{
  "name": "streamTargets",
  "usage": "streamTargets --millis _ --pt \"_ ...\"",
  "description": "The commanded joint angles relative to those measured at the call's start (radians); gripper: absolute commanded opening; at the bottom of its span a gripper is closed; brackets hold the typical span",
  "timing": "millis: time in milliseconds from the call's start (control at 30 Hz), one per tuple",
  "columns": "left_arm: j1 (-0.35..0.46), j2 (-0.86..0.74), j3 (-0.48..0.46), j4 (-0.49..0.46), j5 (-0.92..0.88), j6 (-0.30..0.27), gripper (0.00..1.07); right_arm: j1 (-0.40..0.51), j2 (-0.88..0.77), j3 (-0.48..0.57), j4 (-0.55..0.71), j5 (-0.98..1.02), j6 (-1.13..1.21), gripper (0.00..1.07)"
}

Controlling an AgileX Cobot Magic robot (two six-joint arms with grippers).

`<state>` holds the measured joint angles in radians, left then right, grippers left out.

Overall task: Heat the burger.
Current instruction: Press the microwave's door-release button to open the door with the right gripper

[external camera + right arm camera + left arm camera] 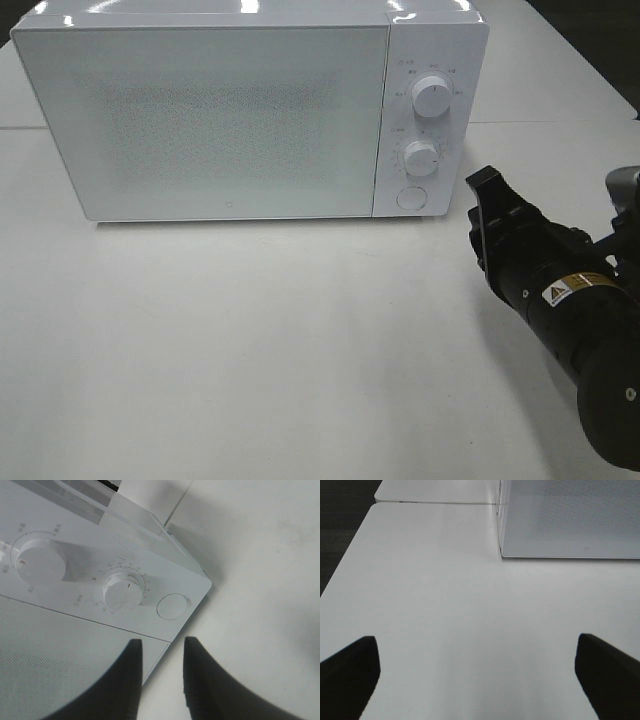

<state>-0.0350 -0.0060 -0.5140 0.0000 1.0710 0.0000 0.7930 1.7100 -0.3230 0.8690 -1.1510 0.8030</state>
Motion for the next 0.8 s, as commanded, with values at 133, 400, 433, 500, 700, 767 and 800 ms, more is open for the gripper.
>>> streamTargets --millis 133,400,433,500,700,767,800 --pt "0.004 -0.015 -0.001 -0.008 -0.002 -0.006 0.98 0.001 0.001 -0.005 -0.016 0.036 0.276 0.17" --pt "0.004 -0.015 -0.001 -0.008 -0.002 -0.006 0.98 0.001 0.001 -0.005 -0.016 0.056 0.398 0.0" --pt "0.004 -0.015 -0.001 -0.008 -0.002 -0.006 0.98 0.001 0.001 -0.005 -0.016 0.056 0.398 0.0" --pt "0.004 -0.015 -0.001 -0.008 -0.002 -0.006 0.98 0.001 0.001 -0.005 -0.016 0.056 0.398 0.0" --pt "0.004 -0.015 -0.001 -0.008 -0.002 -0.006 0.98 -0.034 0.018 -0.018 -0.027 0.05 0.398 0.0" --pt "0.004 -0.015 -0.001 -0.008 -0.002 -0.006 0.98 -0.049 0.029 -0.032 -0.06 0.05 0.407 0.0" --pt "0.004 -0.015 -0.001 -0.008 -0.002 -0.006 0.98 -0.056 0.037 -0.04 -0.075 0.051 0.411 0.0"
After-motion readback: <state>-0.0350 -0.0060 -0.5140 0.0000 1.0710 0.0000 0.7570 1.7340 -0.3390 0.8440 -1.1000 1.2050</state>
